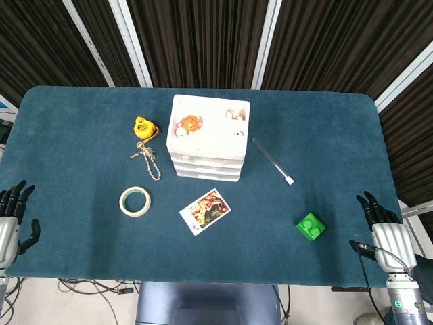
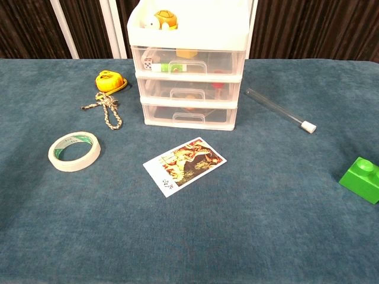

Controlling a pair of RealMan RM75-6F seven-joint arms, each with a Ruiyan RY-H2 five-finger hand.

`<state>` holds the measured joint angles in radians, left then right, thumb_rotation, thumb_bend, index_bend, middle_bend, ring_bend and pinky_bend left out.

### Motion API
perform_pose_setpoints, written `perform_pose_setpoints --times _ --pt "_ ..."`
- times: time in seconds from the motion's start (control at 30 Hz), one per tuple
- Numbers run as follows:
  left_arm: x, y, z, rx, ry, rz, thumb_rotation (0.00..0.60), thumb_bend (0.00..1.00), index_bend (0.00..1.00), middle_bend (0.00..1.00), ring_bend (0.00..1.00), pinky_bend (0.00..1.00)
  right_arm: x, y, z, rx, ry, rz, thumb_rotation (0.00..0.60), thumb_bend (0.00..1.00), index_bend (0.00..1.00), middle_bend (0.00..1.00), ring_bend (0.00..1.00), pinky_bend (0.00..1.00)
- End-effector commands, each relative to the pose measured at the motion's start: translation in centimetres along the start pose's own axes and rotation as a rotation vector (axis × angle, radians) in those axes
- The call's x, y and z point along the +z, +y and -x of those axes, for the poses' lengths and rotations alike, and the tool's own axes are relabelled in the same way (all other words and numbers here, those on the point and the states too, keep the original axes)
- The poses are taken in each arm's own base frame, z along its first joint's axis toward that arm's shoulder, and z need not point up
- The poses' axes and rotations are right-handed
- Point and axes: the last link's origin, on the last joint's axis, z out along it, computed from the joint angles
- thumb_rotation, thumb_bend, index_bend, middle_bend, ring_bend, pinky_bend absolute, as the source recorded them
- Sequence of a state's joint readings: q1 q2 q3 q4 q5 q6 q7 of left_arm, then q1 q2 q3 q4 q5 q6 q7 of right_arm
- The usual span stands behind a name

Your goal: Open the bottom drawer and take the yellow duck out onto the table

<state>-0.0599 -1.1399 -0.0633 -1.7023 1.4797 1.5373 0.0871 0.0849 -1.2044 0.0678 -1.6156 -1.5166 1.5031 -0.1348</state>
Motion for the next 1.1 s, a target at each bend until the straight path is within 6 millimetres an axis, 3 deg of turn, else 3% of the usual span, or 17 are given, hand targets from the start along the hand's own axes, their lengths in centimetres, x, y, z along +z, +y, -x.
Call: perform_pose_setpoints --times 0.03,0.8,0.97,1.1 --pt "0.0 0.0 0.0 0.002 -0.002 0.001 0.600 0.58 0.05 0.00 0.00 0.00 0.0 -0.1 0.0 -0.001 -0.001 -0.003 0.600 0.19 0.10 0.09 0.24 0.30" --pt "-0.1 0.0 0.0 0.002 -0.001 0.002 0.600 0.58 0.05 0.00 0.00 0.00 0.0 -0.1 -0.1 0.010 0.001 0.000 0.600 0.19 0.10 0.09 0.24 0.30" --pt "-0.1 0.0 0.0 0.002 -0.002 0.001 0.600 0.58 0.05 0.00 0.00 0.00 0.0 -0.9 0.2 0.168 -0.056 -0.042 0.600 0.19 0.10 0.14 0.28 0.30" --pt "-0.1 0.1 0.0 -0.005 -0.004 -0.005 0.600 0.58 0.05 0.00 0.00 0.00 0.0 -2.5 1.0 0.410 -0.173 -0.118 0.600 0.19 0.10 0.18 0.32 0.38"
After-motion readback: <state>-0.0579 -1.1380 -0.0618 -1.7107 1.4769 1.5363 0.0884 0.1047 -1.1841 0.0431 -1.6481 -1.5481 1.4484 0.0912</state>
